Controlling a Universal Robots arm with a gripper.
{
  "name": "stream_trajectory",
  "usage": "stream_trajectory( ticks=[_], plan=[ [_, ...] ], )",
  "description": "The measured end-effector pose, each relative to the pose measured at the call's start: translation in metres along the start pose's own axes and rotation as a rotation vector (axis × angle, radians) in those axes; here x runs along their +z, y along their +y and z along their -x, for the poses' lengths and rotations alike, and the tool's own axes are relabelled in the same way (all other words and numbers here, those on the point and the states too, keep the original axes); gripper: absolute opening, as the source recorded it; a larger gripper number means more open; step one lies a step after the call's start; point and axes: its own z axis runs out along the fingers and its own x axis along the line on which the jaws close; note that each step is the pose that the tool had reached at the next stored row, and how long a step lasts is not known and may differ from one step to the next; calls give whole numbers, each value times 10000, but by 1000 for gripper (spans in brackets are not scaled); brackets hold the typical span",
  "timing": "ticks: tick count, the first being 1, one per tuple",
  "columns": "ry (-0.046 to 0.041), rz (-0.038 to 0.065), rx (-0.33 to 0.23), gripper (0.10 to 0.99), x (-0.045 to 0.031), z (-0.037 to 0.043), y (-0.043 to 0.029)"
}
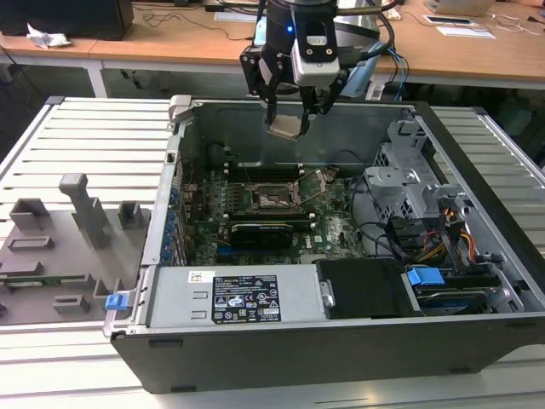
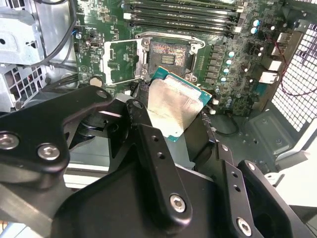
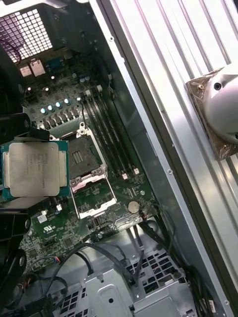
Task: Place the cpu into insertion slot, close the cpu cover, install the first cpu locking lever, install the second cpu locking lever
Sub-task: 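Place the cpu into insertion slot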
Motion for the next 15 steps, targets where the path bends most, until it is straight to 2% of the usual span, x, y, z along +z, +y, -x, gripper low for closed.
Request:
stream_trajectory(
  ticks=[4,15],
  plan=[
    [-26,-32,142,533,4,-3,-2],
    [-33,-28,239,533,6,-5,-1]
  ],
)
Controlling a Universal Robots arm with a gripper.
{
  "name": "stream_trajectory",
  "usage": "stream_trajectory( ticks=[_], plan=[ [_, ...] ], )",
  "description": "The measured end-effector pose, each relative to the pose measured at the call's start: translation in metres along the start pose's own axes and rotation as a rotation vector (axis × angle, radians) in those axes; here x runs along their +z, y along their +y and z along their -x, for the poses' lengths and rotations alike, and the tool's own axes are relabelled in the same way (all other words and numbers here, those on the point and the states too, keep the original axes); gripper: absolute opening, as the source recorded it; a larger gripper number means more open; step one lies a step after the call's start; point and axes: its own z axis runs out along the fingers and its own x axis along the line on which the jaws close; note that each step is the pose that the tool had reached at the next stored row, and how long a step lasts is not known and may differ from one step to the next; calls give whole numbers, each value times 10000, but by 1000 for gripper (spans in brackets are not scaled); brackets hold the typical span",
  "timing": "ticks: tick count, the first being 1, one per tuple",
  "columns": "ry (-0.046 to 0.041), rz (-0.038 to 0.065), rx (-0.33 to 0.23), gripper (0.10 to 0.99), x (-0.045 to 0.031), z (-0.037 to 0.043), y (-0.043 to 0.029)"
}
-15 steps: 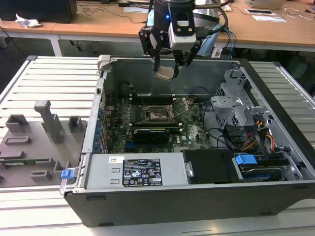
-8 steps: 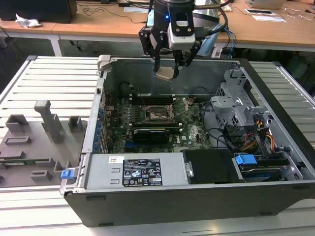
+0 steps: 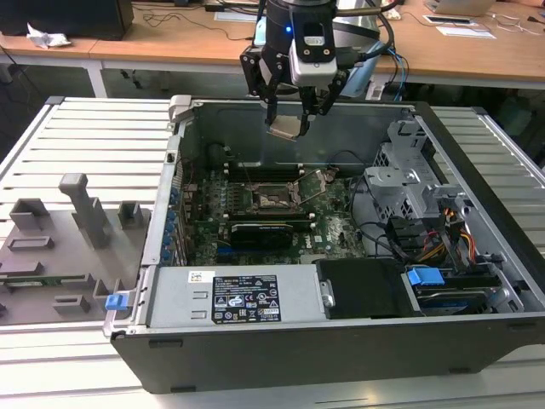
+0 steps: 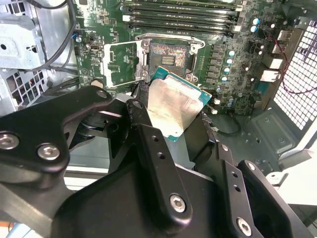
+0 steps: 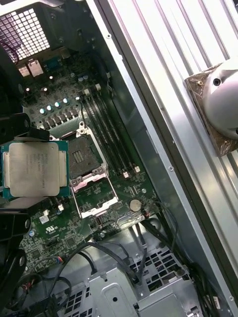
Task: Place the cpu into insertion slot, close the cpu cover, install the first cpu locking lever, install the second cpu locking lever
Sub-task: 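Place the cpu into insertion slot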
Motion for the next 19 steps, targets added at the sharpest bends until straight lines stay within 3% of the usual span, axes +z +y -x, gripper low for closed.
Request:
stream_trajectory(
  ticks=[19],
  plan=[
    [-39,1,417,533,12,-1,-2]
  ],
)
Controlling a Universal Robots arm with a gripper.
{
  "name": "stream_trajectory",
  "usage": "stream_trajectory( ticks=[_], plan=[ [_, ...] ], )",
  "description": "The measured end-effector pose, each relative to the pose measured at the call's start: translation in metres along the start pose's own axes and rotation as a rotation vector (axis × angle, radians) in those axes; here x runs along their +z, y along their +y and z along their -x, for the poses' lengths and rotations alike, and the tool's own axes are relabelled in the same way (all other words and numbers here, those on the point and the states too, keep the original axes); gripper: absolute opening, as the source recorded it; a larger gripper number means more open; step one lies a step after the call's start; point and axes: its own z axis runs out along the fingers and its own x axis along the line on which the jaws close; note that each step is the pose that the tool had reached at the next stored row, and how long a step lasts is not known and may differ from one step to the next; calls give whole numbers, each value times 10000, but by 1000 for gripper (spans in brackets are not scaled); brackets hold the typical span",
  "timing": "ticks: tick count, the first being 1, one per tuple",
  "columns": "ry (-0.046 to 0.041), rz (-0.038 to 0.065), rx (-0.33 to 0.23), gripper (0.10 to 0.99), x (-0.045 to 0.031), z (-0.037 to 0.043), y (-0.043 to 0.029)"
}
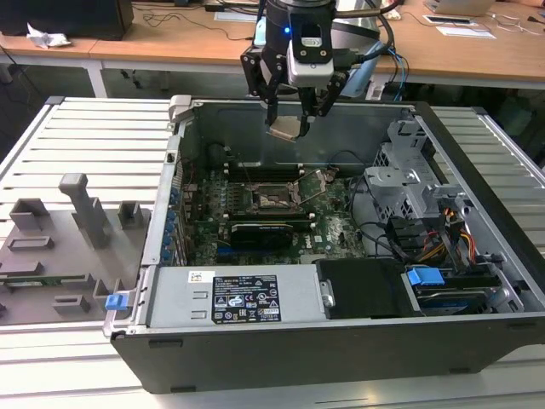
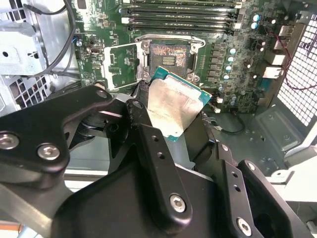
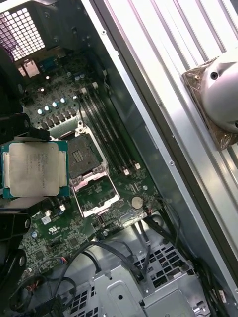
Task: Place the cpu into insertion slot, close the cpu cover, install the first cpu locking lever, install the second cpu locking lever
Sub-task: 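Place the cpu into insertion slot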
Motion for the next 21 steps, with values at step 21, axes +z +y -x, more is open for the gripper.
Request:
stream_trajectory(
  ticks=[21],
  plan=[
    [-205,-15,2161,533,36,1,-3]
  ],
)
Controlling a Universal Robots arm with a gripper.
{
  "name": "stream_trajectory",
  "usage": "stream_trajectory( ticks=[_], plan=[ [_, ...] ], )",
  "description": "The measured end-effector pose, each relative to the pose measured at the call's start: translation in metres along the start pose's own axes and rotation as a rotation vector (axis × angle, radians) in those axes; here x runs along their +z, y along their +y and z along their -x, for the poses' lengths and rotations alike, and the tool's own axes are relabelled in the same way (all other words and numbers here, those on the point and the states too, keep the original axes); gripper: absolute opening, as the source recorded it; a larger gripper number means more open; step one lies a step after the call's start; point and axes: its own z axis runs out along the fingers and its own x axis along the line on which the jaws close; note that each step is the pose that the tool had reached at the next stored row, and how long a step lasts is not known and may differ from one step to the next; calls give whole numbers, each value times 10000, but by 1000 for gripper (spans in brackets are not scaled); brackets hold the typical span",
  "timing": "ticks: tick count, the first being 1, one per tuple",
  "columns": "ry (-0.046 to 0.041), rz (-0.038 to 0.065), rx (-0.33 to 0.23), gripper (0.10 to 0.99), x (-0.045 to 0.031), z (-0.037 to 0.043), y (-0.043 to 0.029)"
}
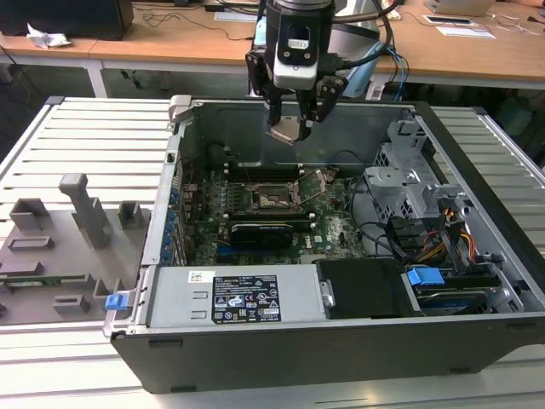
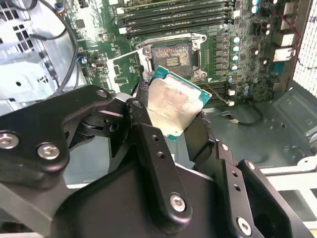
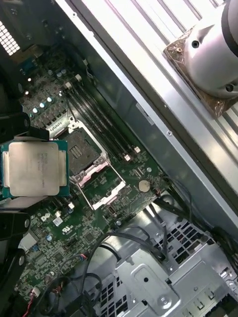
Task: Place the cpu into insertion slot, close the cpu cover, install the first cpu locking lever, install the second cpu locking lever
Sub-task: 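Place the cpu into insertion slot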
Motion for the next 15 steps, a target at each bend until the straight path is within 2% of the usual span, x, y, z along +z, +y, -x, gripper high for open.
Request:
stream_trajectory(
  ticks=[3,6,15],
  plan=[
    [-57,12,718,533,8,0,-1],
    [-92,17,1166,533,15,0,-1],
    [-123,23,1548,533,48,1,-4]
  ],
)
